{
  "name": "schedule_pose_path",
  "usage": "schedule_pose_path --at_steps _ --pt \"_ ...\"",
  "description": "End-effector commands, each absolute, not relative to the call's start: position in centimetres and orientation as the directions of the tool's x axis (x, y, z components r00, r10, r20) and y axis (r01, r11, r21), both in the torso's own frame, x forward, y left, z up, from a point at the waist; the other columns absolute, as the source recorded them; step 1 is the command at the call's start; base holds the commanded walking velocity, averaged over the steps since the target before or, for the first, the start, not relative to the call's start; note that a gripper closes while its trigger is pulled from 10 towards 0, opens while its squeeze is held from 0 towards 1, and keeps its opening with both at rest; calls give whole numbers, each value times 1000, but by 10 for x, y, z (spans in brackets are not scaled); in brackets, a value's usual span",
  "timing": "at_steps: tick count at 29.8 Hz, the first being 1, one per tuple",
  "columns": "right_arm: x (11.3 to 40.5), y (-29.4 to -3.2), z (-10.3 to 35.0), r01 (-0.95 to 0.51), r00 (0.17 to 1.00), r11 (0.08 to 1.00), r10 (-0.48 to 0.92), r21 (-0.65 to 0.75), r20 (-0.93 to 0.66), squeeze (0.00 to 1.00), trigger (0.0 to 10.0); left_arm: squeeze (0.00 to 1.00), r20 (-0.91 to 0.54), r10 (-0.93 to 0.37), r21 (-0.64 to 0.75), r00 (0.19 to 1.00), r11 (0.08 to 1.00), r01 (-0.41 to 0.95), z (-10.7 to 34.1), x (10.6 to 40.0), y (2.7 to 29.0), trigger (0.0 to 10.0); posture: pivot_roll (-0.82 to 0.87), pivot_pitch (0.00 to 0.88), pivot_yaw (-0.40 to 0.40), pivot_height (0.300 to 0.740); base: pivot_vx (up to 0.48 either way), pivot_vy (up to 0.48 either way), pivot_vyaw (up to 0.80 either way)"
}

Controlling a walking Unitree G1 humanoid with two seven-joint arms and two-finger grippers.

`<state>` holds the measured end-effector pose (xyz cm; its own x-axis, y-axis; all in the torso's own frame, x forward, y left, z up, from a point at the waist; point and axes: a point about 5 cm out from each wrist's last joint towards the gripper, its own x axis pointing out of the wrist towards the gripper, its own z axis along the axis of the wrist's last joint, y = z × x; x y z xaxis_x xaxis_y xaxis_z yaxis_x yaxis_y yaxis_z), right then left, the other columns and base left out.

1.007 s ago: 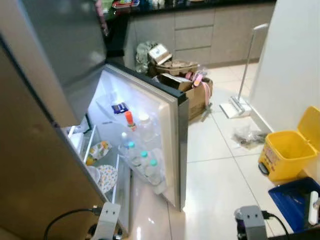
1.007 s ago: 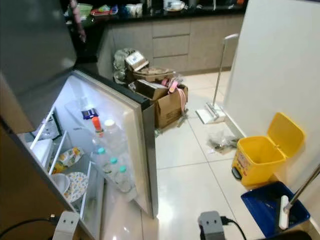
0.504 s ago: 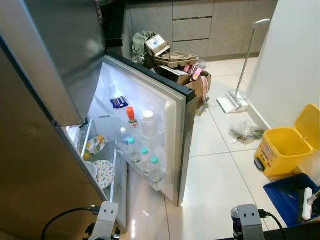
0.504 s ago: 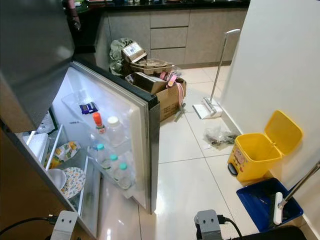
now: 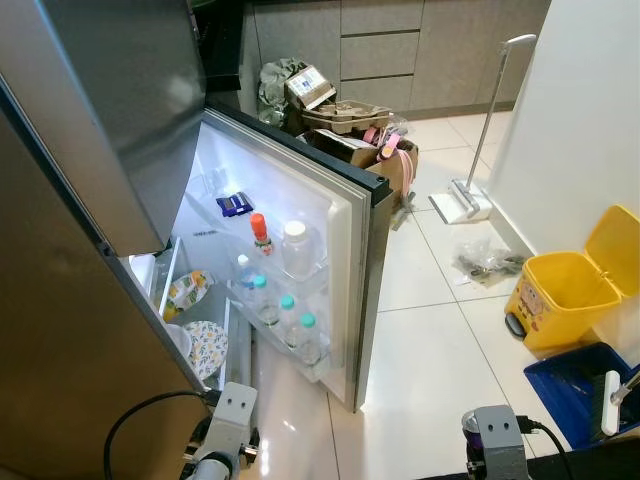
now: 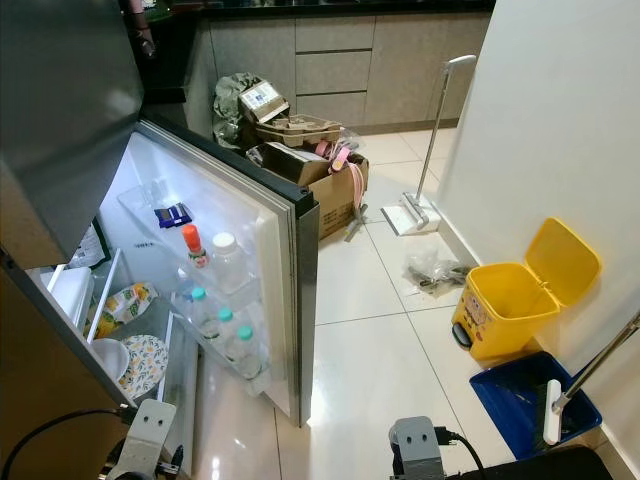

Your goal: Restocking fridge

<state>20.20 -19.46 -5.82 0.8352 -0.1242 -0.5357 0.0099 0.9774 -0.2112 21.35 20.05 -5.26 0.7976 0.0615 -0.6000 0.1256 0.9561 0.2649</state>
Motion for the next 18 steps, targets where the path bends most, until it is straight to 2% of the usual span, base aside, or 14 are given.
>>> schedule_pose_path --at_steps 1,14,18 --pt "199 -193 -60 -10 831 977 -112 -215 -545 0 10000 0 -607 34 255 794 955 154 -56 209 193 10000 -118 59 3 740 446 0 0" --pt "198 -193 -61 -12 828 976 -113 -218 -549 0 10000 0 -608 24 252 793 954 164 -57 208 193 10000 -119 59 3 740 440 0 0" --pt "198 -193 -61 -12 827 976 -112 -218 -551 0 10000 0 -607 27 249 794 956 158 -56 208 193 10000 -119 58 2 740 304 0 0"
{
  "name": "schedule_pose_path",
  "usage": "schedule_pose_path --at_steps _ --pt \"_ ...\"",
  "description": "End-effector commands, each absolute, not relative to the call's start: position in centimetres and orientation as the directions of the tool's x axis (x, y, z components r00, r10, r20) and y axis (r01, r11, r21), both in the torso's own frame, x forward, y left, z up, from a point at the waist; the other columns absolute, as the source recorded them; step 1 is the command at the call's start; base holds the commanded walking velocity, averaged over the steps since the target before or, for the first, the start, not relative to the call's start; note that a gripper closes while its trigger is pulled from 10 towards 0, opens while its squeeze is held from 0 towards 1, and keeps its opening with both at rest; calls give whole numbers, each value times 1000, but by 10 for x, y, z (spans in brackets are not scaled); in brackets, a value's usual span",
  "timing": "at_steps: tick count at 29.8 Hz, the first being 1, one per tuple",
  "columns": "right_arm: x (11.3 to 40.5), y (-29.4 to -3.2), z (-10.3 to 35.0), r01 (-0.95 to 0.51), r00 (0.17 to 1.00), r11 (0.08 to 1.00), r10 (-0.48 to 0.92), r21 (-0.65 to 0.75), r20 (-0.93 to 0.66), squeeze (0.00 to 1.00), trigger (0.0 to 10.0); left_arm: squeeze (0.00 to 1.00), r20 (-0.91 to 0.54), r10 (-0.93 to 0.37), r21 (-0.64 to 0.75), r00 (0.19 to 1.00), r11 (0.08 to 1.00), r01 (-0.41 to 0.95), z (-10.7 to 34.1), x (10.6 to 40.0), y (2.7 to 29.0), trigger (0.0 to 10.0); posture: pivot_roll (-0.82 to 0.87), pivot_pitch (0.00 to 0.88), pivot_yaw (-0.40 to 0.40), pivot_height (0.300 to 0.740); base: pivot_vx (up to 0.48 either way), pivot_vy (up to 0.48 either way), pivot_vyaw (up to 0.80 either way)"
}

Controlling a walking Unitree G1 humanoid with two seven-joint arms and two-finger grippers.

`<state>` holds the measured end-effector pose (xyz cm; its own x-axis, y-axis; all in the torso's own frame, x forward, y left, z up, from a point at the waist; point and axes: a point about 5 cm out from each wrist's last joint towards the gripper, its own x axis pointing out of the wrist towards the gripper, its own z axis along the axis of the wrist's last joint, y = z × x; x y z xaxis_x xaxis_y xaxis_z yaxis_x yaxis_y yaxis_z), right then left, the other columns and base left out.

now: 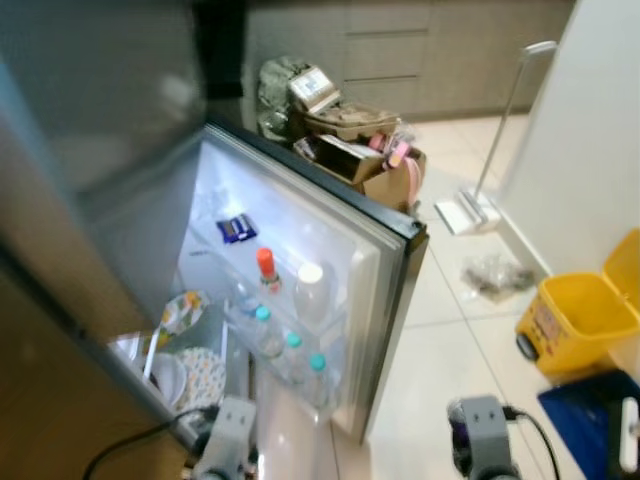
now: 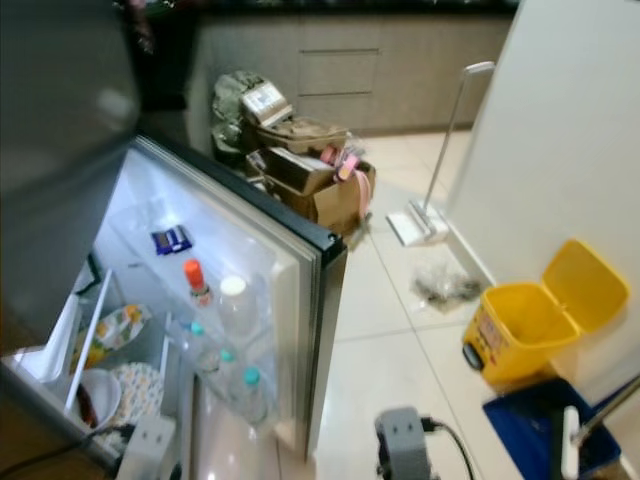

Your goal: Restocking fridge

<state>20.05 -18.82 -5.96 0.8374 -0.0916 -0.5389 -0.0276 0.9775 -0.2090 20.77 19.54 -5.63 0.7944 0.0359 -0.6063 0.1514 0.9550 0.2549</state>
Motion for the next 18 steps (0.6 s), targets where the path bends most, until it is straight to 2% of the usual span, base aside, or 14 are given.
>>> schedule_pose_path --at_steps 1,14,18 --pt "198 -193 -61 -13 827 976 -112 -218 -551 0 10000 0 -605 27 246 796 957 154 -56 208 193 10000 -119 58 2 740 0 0 0" --pt "199 -193 -61 -18 829 976 -107 -218 -550 0 10000 0 -607 24 244 795 957 158 -58 205 192 10000 -116 53 0 740 0 0 0" --pt "198 -194 -61 -21 826 975 -108 -221 -554 0 10000 0 -572 3 209 820 967 142 -52 211 188 10000 -117 53 -1 740 0 0 0"
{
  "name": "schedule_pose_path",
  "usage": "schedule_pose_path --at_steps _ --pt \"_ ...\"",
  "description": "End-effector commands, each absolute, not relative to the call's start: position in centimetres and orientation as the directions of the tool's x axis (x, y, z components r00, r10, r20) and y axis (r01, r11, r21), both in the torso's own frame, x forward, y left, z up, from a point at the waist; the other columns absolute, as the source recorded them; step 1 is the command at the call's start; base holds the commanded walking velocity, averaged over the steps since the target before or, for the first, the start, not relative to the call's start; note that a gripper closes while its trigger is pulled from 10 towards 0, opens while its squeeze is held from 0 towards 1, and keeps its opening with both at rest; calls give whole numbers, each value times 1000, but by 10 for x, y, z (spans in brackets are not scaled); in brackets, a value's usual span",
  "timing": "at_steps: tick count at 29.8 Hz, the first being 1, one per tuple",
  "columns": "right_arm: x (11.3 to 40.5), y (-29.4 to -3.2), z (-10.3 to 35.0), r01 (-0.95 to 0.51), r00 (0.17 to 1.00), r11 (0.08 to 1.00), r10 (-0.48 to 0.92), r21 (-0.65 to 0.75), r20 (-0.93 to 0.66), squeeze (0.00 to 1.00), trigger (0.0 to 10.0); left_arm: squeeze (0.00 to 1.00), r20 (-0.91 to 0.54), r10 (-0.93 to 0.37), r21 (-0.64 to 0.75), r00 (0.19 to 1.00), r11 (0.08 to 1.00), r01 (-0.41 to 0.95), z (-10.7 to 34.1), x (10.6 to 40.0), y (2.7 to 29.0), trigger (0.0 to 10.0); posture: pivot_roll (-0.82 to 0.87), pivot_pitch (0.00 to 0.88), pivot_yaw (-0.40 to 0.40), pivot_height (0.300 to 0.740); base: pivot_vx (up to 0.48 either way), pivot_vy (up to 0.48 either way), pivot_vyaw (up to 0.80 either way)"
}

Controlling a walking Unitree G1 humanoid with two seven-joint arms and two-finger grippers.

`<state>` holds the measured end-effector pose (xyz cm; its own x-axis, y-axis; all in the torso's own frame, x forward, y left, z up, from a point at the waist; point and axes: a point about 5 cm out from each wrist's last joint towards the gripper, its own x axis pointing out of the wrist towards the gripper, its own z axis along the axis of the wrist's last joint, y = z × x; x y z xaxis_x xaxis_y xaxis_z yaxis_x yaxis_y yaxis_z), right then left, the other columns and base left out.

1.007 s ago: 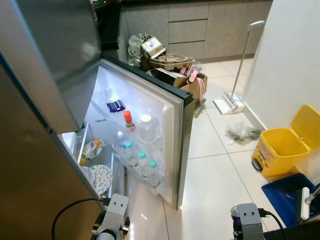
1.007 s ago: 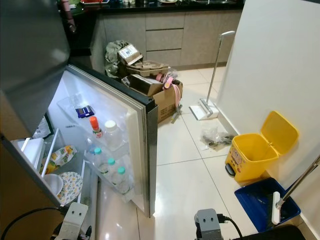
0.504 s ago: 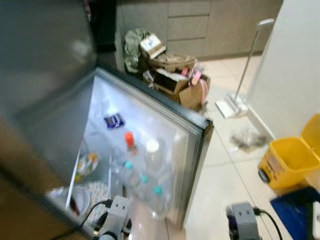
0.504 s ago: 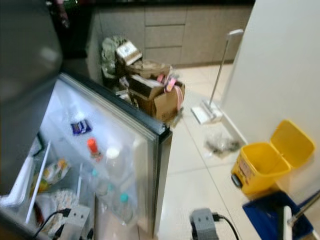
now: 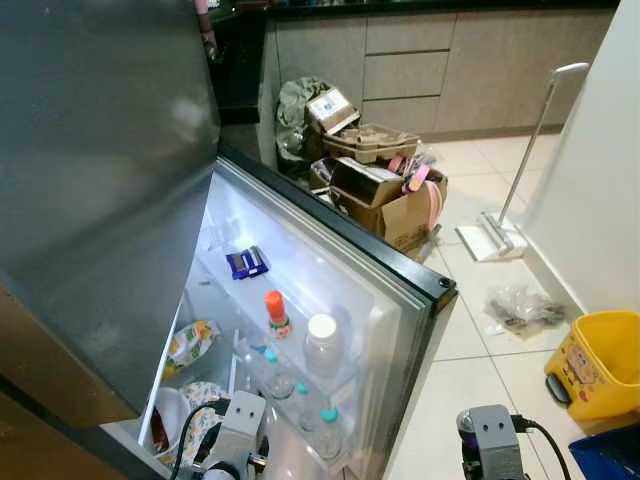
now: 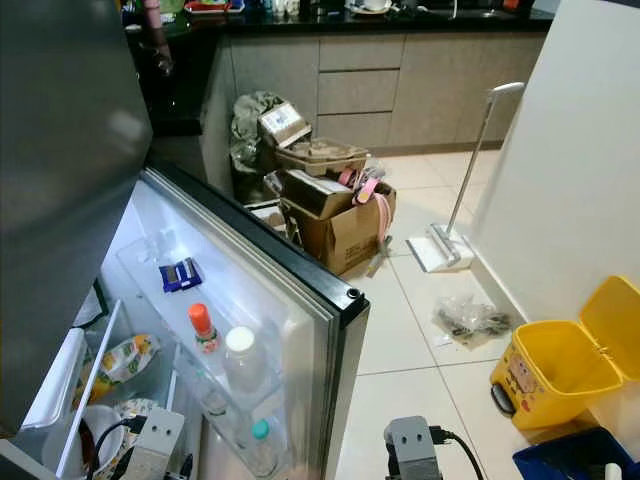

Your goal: Restocking fridge

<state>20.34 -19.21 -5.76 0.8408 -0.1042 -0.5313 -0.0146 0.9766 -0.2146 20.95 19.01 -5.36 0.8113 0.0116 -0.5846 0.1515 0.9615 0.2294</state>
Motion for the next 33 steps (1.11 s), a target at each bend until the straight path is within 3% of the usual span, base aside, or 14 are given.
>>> schedule_pose_path --at_steps 1,7,15,21,22,25,28,33 --pt "198 -194 -61 -21 825 975 -108 -221 -555 0 10000 0 -557 -10 199 830 969 145 -50 213 186 10000 -119 53 -1 740 0 0 0" --pt "193 -195 -64 -34 817 973 -104 -227 -567 0 10000 0 -403 -156 122 902 968 221 -20 236 158 10000 -120 53 -1 740 0 0 0" --pt "190 -195 -65 -30 814 973 -109 -229 -571 0 10000 0 -263 -192 92 945 970 223 13 253 149 10000 -124 52 9 740 0 0 0" --pt "190 -194 -66 -28 812 974 -110 -226 -574 0 10000 0 -227 -339 -46 913 940 337 29 258 126 10000 -124 52 8 740 0 0 0" --pt "191 -193 -65 -28 814 974 -109 -225 -571 0 10000 0 -196 -447 -144 873 893 426 40 259 102 10000 -130 52 6 740 0 0 0" --pt "192 -193 -65 -27 815 974 -109 -225 -569 0 10000 0 -172 -495 -176 851 866 468 46 260 89 10000 -130 52 5 740 0 0 0" --pt "193 -194 -64 -25 818 974 -110 -227 -564 0 10000 0 -122 -592 -230 797 798 557 61 261 55 10000 -130 51 4 740 0 0 0" --pt "195 -194 -63 -22 821 973 -113 -229 -559 0 10000 0 -106 -637 -231 763 762 605 68 266 27 10000 -141 50 5 740 0 0 0"
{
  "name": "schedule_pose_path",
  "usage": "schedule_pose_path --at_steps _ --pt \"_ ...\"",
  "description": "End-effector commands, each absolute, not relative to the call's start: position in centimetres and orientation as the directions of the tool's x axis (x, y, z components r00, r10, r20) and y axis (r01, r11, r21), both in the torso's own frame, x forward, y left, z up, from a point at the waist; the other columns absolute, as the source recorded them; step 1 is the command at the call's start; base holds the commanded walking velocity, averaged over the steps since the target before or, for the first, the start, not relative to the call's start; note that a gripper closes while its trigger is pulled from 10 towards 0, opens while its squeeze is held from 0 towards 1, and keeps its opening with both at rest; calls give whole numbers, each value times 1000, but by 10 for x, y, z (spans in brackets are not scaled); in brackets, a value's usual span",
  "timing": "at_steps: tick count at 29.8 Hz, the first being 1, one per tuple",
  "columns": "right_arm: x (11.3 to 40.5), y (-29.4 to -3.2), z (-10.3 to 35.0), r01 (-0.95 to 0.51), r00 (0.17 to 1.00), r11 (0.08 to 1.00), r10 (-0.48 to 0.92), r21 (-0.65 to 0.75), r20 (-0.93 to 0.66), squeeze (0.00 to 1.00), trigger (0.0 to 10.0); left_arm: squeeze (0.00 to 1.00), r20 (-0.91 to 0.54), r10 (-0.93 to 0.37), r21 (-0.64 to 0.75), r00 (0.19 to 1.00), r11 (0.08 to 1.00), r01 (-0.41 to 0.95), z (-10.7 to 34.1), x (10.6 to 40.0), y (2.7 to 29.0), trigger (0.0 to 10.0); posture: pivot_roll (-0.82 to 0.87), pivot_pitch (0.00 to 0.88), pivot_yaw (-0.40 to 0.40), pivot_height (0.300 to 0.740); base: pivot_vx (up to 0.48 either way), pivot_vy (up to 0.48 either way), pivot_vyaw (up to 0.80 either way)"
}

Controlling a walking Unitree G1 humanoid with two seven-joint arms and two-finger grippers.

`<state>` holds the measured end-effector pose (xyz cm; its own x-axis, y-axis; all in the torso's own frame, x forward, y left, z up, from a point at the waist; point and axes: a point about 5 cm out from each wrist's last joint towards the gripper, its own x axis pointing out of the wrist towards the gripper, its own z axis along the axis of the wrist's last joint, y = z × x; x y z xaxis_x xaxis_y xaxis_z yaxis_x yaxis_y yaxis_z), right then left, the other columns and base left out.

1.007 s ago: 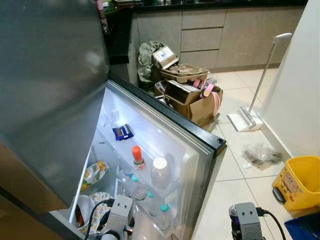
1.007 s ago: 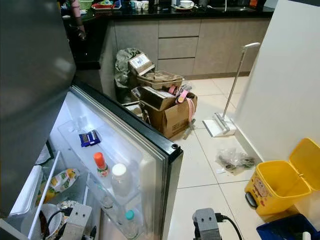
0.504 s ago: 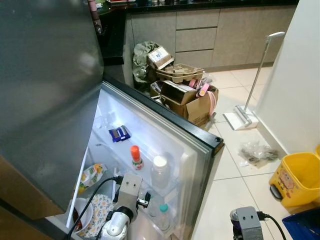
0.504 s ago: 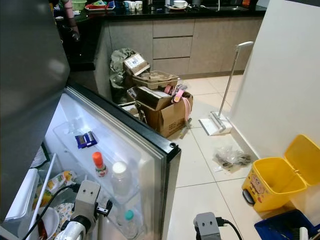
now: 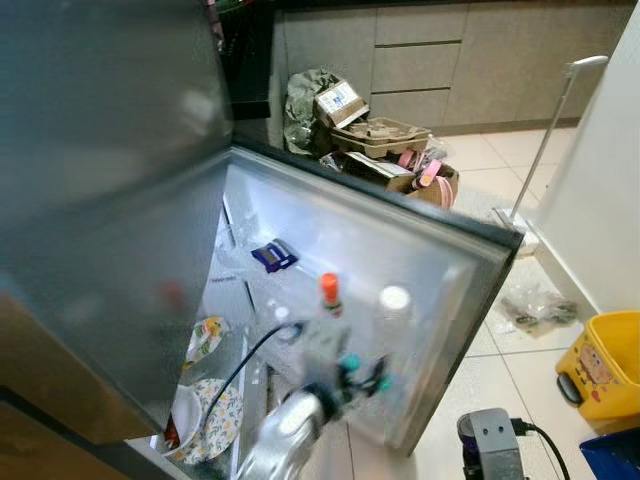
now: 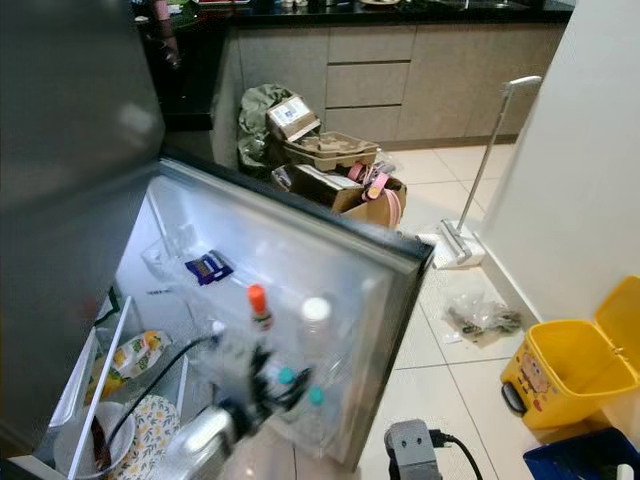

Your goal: Restocking fridge

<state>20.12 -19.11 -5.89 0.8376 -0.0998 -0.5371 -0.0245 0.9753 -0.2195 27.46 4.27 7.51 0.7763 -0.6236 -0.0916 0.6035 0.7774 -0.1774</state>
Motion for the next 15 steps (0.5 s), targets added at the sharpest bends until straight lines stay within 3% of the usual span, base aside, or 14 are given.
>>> schedule_pose_path --at_steps 1,3,9,15 --pt "195 -194 -62 -16 823 974 -116 -227 -555 0 10000 0 -121 -644 -211 756 760 614 66 265 28 10000 -145 48 7 740 0 0 0" --pt "196 -194 -62 -8 826 974 -120 -225 -550 0 10000 0 -140 -652 -193 745 756 625 65 263 32 10000 -150 50 9 740 0 0 0" --pt "195 -193 -62 -20 828 973 -113 -230 -549 0 10000 0 -243 -564 -107 789 824 556 48 259 80 10000 -135 54 11 740 0 0 0" --pt "200 -192 -60 -15 835 973 -114 -228 -539 0 10000 0 -281 -467 11 838 872 490 42 259 101 10000 -122 52 14 740 0 0 0"
